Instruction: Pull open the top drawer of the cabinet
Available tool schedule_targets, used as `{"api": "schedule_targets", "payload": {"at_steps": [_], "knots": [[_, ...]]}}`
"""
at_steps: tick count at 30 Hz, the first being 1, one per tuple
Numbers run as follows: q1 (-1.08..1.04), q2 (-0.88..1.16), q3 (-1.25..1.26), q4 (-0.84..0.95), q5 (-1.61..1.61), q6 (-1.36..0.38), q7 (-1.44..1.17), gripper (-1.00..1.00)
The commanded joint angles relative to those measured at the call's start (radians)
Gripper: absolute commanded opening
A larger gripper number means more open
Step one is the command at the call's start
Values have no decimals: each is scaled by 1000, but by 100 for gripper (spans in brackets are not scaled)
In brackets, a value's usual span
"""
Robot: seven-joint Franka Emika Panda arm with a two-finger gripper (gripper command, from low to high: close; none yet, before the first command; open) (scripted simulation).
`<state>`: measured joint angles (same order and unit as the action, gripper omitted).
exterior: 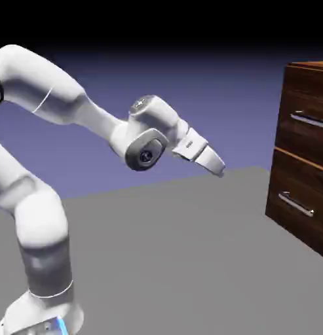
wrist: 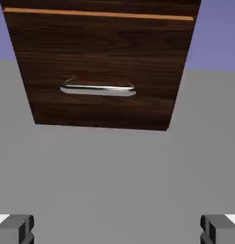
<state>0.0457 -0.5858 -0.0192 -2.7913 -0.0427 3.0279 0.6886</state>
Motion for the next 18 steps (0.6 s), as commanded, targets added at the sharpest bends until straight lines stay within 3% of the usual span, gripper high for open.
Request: {"api": "schedule_targets", "payload": {"at_steps": [1,18], "knots": [[28,-13,-16,16,-35,-8,-44,0],[503,-235,-286,279,-638,-136,-783,0]]}}
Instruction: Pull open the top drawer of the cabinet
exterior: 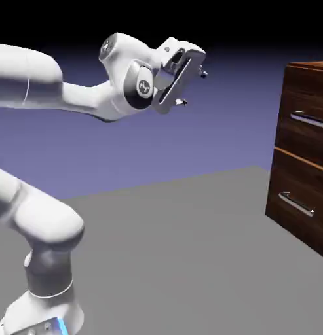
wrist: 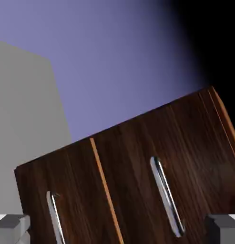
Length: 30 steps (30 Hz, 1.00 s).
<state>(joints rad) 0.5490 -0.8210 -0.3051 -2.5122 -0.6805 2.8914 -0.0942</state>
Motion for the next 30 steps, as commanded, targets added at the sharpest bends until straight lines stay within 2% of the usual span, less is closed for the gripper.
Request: {"api": "schedule_targets", "payload": {"at_steps": [1,30], "knots": [[28,-13,-16,16,-35,-8,-44,0],[839,-392,-477,465,-1063,-227,-1305,0]]}}
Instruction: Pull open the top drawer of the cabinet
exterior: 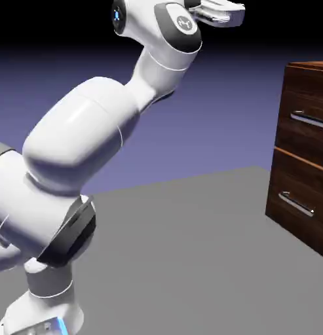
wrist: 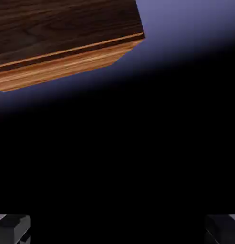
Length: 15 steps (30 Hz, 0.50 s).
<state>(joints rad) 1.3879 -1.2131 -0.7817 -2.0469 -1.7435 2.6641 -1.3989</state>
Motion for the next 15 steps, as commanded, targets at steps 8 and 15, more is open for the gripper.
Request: {"api": "schedule_targets", "payload": {"at_steps": [8,15], "knots": [[224,-105,-127,124,-284,-61,-348,0],[419,-196,-238,233,-532,-114,-652,0]]}}
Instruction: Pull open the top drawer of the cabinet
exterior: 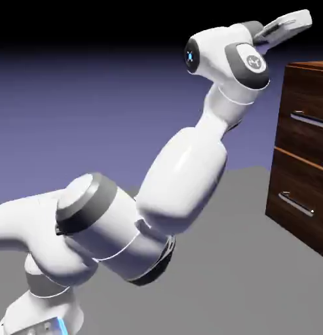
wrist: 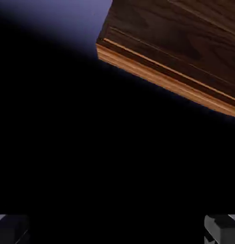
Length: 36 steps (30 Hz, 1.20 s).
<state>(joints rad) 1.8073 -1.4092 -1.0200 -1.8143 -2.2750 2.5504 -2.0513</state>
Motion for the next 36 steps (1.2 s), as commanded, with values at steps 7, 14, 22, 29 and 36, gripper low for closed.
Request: {"api": "schedule_targets", "payload": {"at_steps": [7,14,22,29,36], "knots": [[196,-92,-111,109,-248,-53,-304,0],[391,-183,-222,217,-496,-106,-609,0],[555,-209,-267,408,-593,-66,-760,0],[644,-195,-265,567,-585,2,-784,-100],[503,-219,-267,313,-600,-107,-746,-100]]}}
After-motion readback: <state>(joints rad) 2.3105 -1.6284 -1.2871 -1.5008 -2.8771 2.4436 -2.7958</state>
